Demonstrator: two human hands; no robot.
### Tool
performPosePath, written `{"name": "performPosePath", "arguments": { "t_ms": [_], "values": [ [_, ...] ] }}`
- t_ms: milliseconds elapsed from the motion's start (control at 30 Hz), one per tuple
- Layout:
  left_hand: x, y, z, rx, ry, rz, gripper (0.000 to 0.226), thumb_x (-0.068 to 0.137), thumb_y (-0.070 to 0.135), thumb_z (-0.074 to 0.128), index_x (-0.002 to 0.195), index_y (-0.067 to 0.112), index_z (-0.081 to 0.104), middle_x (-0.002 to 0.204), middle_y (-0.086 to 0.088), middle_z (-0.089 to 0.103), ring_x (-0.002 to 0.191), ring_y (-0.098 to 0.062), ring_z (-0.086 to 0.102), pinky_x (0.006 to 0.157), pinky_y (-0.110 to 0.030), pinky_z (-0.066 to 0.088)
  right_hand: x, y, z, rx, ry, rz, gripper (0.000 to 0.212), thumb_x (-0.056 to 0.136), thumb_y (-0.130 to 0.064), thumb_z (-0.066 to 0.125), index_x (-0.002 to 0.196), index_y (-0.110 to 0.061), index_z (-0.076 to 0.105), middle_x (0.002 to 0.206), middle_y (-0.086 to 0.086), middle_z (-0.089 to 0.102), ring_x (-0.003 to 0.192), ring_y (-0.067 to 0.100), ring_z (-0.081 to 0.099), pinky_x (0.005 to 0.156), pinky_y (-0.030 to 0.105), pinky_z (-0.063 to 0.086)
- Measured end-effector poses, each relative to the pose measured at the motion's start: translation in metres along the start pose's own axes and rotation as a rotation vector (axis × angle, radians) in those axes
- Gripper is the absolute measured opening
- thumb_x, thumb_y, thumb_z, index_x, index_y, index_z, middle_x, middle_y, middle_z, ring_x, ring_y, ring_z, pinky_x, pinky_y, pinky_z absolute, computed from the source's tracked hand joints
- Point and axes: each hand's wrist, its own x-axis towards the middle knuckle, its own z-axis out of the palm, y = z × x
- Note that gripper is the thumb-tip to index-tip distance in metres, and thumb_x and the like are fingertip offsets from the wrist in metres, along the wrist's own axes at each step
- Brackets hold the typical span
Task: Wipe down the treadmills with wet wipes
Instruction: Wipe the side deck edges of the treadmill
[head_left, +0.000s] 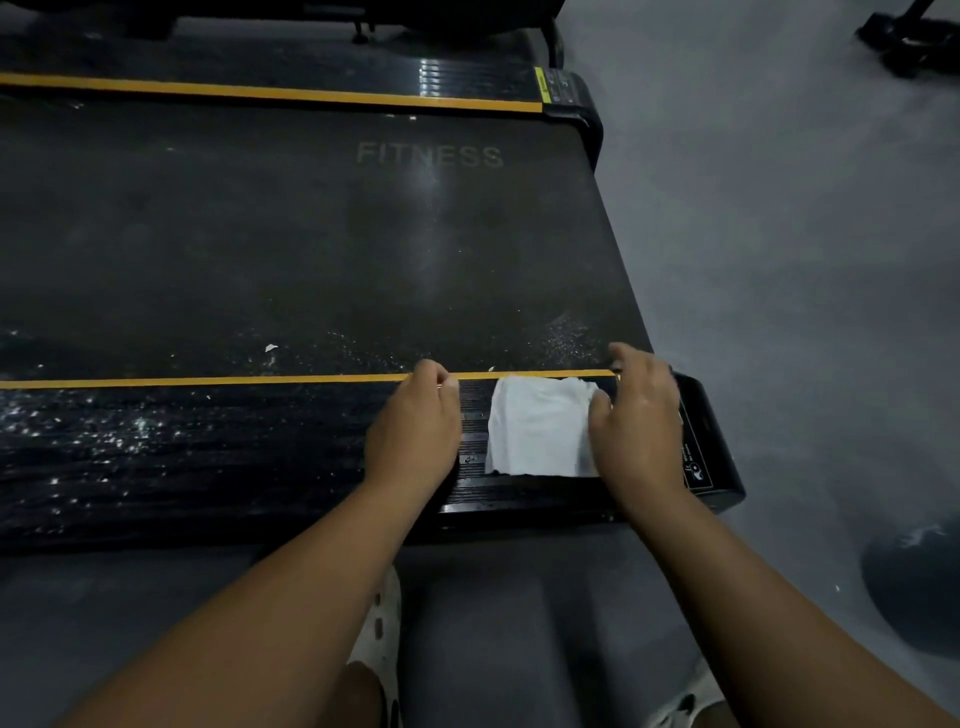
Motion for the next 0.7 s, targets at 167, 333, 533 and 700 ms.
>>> {"name": "performPosePath", "arguments": {
  "t_ms": [167,333,533,700],
  "values": [
    [0.000,-0.034,-0.008,0.282,0.091,0.164,0.020,0.102,0.023,0.050,0.116,0.013,0.060,0.115,-0.004,0.059,0.107,-0.026,0.053,0.086,-0.042,0.042,-0.031,-0.029,0.045,-0.184,-0.335,-0.073,0.062,0.104,-0.048,0.030,0.152,-0.009,0.037,0.162,0.017,0.028,0.149,0.034,0.025,0.119,0.043,0.022],
    [-0.008,-0.065,-0.001,0.416,-0.035,0.296,0.049,0.102,0.024,0.050,0.149,0.008,0.047,0.159,-0.008,0.040,0.147,-0.026,0.035,0.121,-0.044,0.027,-0.079,-0.010,0.054,-0.309,-0.429,-0.486,0.079,0.102,-0.064,0.019,0.156,-0.007,0.030,0.164,0.017,0.023,0.153,0.032,0.019,0.124,0.046,0.018],
    [-0.009,-0.066,0.002,0.443,-0.044,0.297,0.052,0.104,0.025,0.043,0.153,0.008,0.039,0.163,-0.007,0.032,0.152,-0.023,0.026,0.125,-0.042,0.019,-0.021,0.036,0.036,-0.407,-0.393,-0.231,0.092,0.094,-0.071,0.000,0.159,-0.010,0.022,0.167,0.012,0.014,0.155,0.030,0.011,0.123,0.046,0.012],
    [-0.009,-0.063,0.001,0.427,-0.032,0.303,0.051,0.103,0.023,0.048,0.152,0.007,0.042,0.162,-0.008,0.035,0.151,-0.024,0.029,0.124,-0.042,0.021,-0.061,-0.008,0.051,-0.328,-0.459,-0.511,0.076,0.104,-0.059,0.011,0.157,-0.009,0.029,0.165,0.014,0.022,0.153,0.031,0.018,0.125,0.046,0.013]
  ]
}}
